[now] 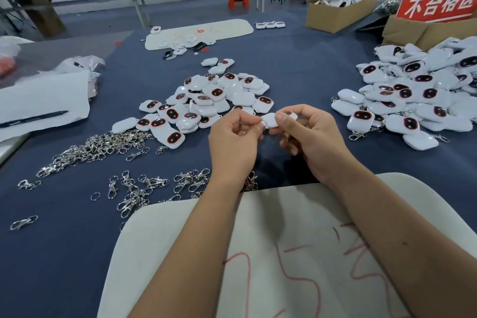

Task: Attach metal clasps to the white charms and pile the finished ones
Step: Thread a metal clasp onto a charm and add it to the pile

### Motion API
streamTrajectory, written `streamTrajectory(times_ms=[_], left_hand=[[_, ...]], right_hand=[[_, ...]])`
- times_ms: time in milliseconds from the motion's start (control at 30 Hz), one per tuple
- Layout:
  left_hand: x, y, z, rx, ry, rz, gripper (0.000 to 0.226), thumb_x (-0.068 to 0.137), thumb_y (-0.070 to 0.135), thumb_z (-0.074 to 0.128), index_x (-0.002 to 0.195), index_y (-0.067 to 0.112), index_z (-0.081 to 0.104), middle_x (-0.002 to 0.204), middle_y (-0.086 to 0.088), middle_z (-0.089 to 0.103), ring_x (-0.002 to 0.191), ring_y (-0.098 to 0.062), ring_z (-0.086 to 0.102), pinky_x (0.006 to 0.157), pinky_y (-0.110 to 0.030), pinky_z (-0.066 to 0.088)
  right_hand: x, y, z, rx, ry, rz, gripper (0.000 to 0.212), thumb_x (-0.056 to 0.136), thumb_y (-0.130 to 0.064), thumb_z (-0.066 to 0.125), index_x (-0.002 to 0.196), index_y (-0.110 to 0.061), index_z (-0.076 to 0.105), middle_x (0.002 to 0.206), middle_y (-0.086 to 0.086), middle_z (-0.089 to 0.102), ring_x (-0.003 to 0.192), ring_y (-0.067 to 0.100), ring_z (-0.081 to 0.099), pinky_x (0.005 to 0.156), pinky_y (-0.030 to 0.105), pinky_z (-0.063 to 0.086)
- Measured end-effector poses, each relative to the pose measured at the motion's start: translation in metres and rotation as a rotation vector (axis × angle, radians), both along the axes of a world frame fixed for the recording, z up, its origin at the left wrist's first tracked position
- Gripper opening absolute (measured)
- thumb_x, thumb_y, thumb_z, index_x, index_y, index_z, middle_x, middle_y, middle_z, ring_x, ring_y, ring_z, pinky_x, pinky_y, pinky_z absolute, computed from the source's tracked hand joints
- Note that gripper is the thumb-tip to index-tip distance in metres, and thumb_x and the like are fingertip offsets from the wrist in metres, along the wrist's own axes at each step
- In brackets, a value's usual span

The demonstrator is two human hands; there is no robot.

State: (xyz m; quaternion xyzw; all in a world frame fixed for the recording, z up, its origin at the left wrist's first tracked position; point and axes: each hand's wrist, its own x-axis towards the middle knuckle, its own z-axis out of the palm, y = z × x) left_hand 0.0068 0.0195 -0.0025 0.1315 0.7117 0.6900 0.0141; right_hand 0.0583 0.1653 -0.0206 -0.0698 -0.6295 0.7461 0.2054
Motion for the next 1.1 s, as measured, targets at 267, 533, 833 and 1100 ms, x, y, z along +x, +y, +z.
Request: streamTrajectory(times_ms=[267,533,833,1100], left_hand=[[0.001,-0.001,-0.003,-0.419,0.399,-0.003,0.018,0.085,-0.002,0.062,0.074,0.012,0.066,0.07,0.001,0.065,0.07,-0.019,0.058,0.065,-0.034,0.048],[0.006,0.004,-0.002,-0.101,0.114,0.016,0.014,0.088,0.003,0.074,0.087,0.017,0.076,0.081,0.007,0.075,0.076,-0.008,0.068,0.075,-0.019,0.052],[0.011,0.011,0.001,0.388,-0.343,-0.095,0.014,0.09,-0.002,0.071,0.104,0.003,0.072,0.083,-0.012,0.077,0.073,-0.014,0.071,0.068,-0.02,0.055],[0.01,0.009,0.004,0.433,-0.358,-0.059,0.021,0.088,-0.008,0.069,0.082,0.011,0.076,0.067,-0.003,0.07,0.063,-0.011,0.063,0.066,-0.021,0.052]], right_hand=[[0.001,-0.002,0.0,0.042,-0.001,-0.029,0.022,0.097,-0.017,0.074,0.106,0.0,0.066,0.079,0.016,0.072,0.058,0.018,0.057,0.048,0.024,0.043],[0.0,0.003,-0.001,-0.019,0.062,-0.002,0.008,0.102,-0.019,0.067,0.107,-0.014,0.069,0.081,0.007,0.074,0.059,0.013,0.059,0.05,0.02,0.044],[-0.001,0.006,-0.002,-0.062,0.096,0.097,0.017,0.099,-0.025,0.067,0.113,-0.017,0.073,0.083,0.007,0.072,0.061,0.014,0.058,0.051,0.02,0.043],[-0.001,0.005,-0.003,-0.077,0.067,0.074,0.025,0.097,-0.027,0.069,0.116,-0.011,0.071,0.085,0.008,0.073,0.062,0.015,0.057,0.05,0.022,0.043]])
